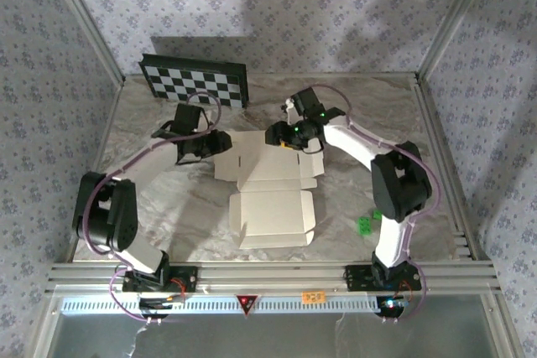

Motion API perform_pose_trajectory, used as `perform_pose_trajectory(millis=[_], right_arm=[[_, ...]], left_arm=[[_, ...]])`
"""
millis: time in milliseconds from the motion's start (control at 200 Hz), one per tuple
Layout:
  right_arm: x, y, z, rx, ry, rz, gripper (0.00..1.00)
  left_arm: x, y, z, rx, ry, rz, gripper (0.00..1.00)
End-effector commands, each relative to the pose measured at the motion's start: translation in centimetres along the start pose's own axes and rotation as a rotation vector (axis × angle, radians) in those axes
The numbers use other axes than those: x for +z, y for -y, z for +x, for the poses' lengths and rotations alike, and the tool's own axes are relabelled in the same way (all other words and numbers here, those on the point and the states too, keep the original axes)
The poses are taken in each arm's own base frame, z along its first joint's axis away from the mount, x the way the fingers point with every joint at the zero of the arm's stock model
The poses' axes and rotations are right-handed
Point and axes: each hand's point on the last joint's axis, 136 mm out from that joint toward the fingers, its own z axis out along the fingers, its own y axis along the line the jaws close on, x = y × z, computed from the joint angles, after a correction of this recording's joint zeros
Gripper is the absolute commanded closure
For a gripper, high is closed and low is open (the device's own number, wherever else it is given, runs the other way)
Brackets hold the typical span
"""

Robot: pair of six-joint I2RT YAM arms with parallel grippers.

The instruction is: Fold the paper box

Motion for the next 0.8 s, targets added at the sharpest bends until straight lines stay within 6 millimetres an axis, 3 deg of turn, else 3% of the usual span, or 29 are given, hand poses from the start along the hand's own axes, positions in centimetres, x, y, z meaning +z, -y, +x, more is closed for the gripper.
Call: perform_pose_trajectory(millis=[0,150,355,795], right_arm=[[1.5,0.3,-1.9,0.044,-0.012,-0.043,0.43],[3.4,0.0,-4.5,0.066,0.001,-0.099,0.44],[6.3,0.7,-6.1,0.104,-0.017,-0.12,0.46],[11.3,5.6,-3.6,0.199,-0.079,-0.065,0.48]], left_arm=[[0.6,0.5,-2.0,0.008,0.01,0.04,0.67],[1.9,0.4,-3.7,-0.004,0.011,0.046,0.66],[3.4,-0.7,-4.8,-0.028,0.003,0.031,0.64],[6.4,-2.0,-5.6,-0.055,-0.043,0.02,0.57]])
